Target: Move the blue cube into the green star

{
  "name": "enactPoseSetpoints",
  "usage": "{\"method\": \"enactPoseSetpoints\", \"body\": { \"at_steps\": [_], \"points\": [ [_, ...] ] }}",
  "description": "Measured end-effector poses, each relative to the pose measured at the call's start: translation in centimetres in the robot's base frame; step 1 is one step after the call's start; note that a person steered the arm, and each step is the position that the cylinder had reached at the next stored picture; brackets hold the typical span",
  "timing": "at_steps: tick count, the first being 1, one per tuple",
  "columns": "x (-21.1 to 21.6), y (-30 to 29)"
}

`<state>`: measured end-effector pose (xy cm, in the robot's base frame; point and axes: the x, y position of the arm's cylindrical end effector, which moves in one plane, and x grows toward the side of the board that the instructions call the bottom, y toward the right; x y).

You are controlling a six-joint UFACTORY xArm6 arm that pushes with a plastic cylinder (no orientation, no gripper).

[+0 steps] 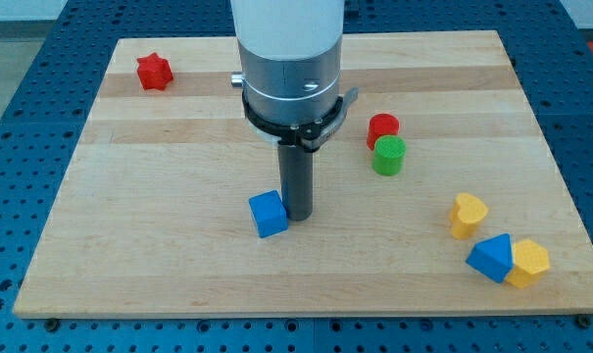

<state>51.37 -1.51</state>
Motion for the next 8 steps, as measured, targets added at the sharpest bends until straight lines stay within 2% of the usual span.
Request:
{"method": "enactPoseSetpoints", "body": {
  "at_steps": [1,2,3,4,5,7,8],
  "points": [
    [0.0,-3.0],
    [0.3,-2.9],
    [3.8,-0.6],
    [5.3,-2.0],
    [5.7,-6.7],
    [-3.3,-7.1],
    [-4.1,-7.1]
  ]
}}
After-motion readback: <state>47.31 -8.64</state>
